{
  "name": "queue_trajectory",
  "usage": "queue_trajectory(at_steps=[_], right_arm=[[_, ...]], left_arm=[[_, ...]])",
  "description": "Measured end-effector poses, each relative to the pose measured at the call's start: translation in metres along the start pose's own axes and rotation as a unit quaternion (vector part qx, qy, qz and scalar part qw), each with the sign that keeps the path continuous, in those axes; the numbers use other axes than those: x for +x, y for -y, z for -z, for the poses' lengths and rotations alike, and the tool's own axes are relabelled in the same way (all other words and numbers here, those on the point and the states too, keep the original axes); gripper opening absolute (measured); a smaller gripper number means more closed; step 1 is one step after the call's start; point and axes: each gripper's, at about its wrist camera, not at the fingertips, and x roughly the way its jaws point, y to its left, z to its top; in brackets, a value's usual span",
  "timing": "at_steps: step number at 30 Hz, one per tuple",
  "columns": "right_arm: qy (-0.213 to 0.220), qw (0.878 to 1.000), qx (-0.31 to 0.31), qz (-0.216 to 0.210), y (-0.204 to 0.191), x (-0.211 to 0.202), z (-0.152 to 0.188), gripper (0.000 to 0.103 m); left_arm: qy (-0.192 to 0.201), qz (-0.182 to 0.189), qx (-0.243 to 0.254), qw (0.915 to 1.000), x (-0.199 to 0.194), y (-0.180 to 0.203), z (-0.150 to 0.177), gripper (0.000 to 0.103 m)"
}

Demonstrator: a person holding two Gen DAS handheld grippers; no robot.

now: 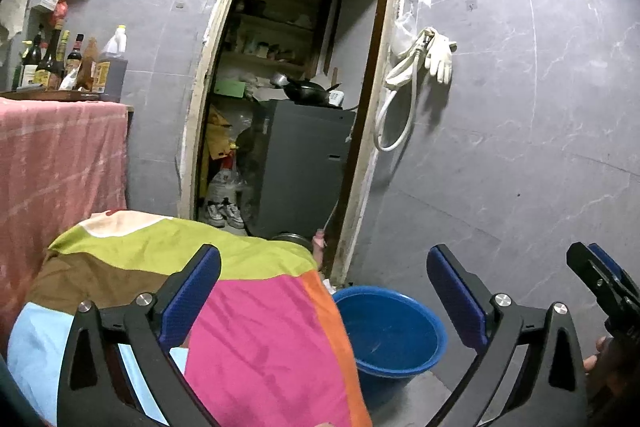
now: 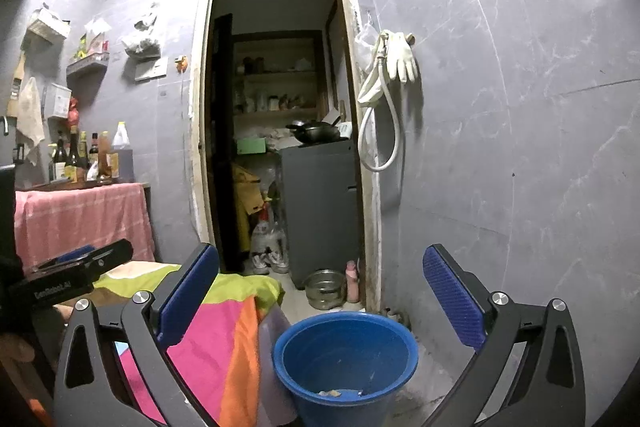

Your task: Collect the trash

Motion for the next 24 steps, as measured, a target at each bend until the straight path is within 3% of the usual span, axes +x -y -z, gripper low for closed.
queue_trajectory(at_steps=[24], right_arm=[[-0.01,1.0,-0.017,0.021,-0.009,-0.024,0.035,0.103]], left_arm=[[-0.001,-0.026,0.027,0.9993,-0.025,0.0,0.042,0.101]])
